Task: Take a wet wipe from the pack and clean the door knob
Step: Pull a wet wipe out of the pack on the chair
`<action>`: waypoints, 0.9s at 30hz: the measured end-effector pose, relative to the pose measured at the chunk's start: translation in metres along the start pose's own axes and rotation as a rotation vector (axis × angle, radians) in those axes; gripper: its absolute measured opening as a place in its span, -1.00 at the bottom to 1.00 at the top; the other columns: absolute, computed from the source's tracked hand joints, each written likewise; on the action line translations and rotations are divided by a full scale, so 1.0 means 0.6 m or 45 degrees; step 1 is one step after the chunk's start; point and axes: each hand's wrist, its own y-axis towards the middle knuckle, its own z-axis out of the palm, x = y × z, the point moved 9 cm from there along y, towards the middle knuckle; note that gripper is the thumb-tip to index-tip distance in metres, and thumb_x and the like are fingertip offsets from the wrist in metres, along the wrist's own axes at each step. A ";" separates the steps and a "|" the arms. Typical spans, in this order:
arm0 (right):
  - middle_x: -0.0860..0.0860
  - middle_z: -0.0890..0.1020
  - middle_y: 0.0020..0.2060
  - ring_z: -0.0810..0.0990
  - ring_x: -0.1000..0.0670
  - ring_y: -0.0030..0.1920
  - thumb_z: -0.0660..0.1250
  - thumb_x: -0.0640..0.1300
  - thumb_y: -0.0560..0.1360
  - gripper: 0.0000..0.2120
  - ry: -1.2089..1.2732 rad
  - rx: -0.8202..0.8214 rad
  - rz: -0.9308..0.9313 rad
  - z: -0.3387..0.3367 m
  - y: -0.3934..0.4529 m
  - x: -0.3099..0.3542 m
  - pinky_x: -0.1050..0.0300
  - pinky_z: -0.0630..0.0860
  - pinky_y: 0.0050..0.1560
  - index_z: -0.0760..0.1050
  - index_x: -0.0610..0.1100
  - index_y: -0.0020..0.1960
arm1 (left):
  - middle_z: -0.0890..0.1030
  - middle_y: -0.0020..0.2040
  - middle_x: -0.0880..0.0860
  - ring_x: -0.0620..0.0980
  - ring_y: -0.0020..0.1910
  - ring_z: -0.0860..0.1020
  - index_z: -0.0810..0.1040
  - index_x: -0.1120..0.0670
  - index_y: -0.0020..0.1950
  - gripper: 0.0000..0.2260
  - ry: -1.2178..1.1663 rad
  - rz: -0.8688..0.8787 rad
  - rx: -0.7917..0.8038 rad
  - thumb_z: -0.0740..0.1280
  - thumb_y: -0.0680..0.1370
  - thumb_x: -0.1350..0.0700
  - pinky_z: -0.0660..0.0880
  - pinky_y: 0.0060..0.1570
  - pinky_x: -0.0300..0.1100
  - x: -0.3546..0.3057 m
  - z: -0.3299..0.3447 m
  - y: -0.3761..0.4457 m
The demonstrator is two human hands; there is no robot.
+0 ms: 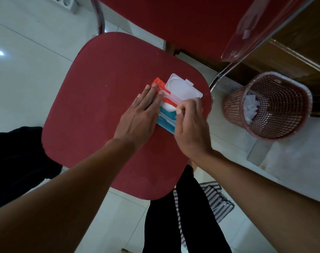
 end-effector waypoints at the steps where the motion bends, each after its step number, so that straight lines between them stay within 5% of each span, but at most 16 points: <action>1: -0.06 0.42 0.04 0.47 0.11 -0.12 0.17 -0.23 0.63 -0.96 0.027 -0.002 -0.001 -0.001 -0.003 -0.002 0.43 0.40 -0.32 0.39 -0.19 0.04 | 0.07 0.64 0.11 0.08 0.63 -0.01 0.15 0.11 0.63 -0.54 0.006 0.002 0.004 -0.01 0.73 0.05 0.02 0.59 -0.01 -0.002 0.001 0.000; 7: -0.01 0.37 0.04 0.47 0.10 -0.10 0.16 -0.24 0.64 -0.96 0.055 0.012 0.012 -0.002 -0.003 -0.004 0.45 0.39 -0.30 0.38 -0.19 0.05 | -0.04 0.66 0.09 0.05 0.63 -0.13 0.00 0.04 0.67 -0.40 0.068 -0.018 0.108 0.05 0.67 -0.13 -0.18 0.56 -0.11 -0.004 0.010 0.000; 12: -0.15 0.42 0.07 0.46 0.18 -0.08 0.11 -0.22 0.64 -0.87 0.182 -0.066 0.035 -0.019 -0.017 -0.016 0.50 0.45 -0.20 0.37 -0.26 0.08 | -0.11 0.66 0.05 -0.03 0.58 -0.24 -0.04 0.00 0.67 -0.39 0.143 -0.049 0.138 0.10 0.69 -0.14 -0.27 0.51 -0.16 -0.002 0.014 0.003; 22: -0.19 0.53 0.04 0.41 0.19 -0.03 0.19 -0.31 0.63 -0.91 0.253 -0.152 0.095 -0.049 -0.028 -0.021 0.59 0.36 -0.09 0.41 -0.31 0.11 | -0.07 0.66 0.05 0.03 0.63 -0.16 0.00 0.02 0.67 -0.40 0.187 -0.100 0.146 0.06 0.67 -0.14 -0.21 0.57 -0.04 -0.011 0.009 0.005; 27: -0.14 0.55 0.14 0.51 0.14 0.07 0.16 -0.19 0.65 -0.80 0.361 -0.220 0.189 -0.079 -0.042 -0.028 0.56 0.41 -0.11 0.41 -0.29 0.18 | -0.09 0.66 0.04 0.05 0.63 -0.19 -0.01 0.01 0.66 -0.41 0.209 -0.153 0.202 0.13 0.70 -0.11 -0.15 0.61 0.06 -0.017 -0.004 0.010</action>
